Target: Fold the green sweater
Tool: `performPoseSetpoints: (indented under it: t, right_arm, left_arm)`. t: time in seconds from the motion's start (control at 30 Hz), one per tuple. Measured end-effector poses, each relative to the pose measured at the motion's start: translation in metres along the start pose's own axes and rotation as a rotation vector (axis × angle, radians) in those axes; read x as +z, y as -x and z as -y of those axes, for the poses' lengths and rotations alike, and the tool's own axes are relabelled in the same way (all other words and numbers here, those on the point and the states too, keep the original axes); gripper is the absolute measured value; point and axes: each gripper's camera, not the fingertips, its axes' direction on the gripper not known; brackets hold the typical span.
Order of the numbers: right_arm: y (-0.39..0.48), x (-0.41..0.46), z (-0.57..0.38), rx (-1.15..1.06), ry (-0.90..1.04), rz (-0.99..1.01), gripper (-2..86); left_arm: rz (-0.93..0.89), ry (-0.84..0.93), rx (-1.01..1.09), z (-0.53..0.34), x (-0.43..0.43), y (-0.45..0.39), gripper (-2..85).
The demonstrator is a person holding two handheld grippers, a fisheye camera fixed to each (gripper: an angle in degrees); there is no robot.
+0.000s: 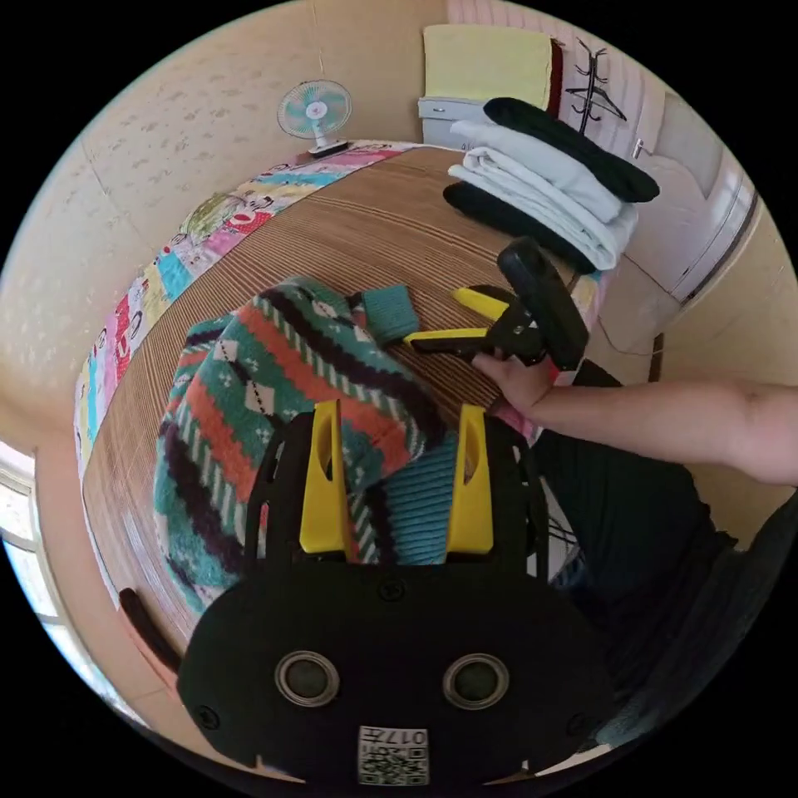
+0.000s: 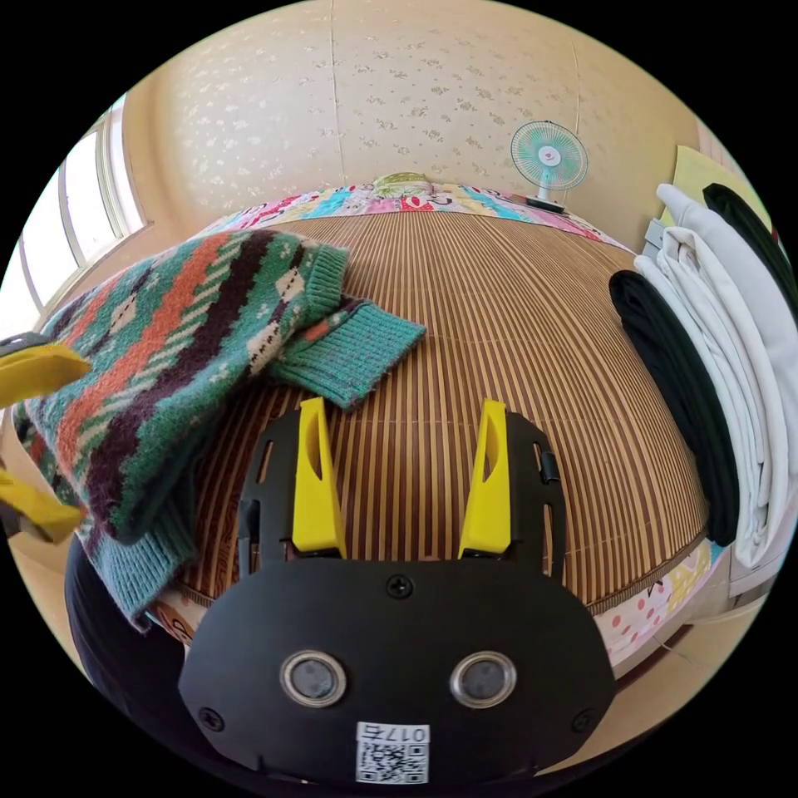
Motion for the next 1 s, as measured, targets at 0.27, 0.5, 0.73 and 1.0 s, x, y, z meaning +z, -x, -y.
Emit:
performPoseSetpoints:
  t: [0.27,0.5,0.73,1.0]
  right_arm:
    - [0.012,0.019,0.012,0.001,-0.009,0.005,23.9]
    - [0.025,0.036,0.023,0.001,-0.011,0.002,23.8]
    - [0.040,0.055,0.037,0.002,-0.012,0.002,23.8]
    - [0.059,0.077,0.052,0.001,-0.016,-0.002,23.8]
  left_arm:
    - [-0.424,-0.292,-0.231,-0.057,-0.024,0.096,6.9]
    - [-0.571,-0.598,-0.539,-0.245,-0.050,0.178,7.2]
    - [-0.486,-0.478,-0.881,-0.311,0.012,0.177,16.3]
    - [-0.305,-0.362,-0.417,-0.148,-0.015,0.101,18.5]
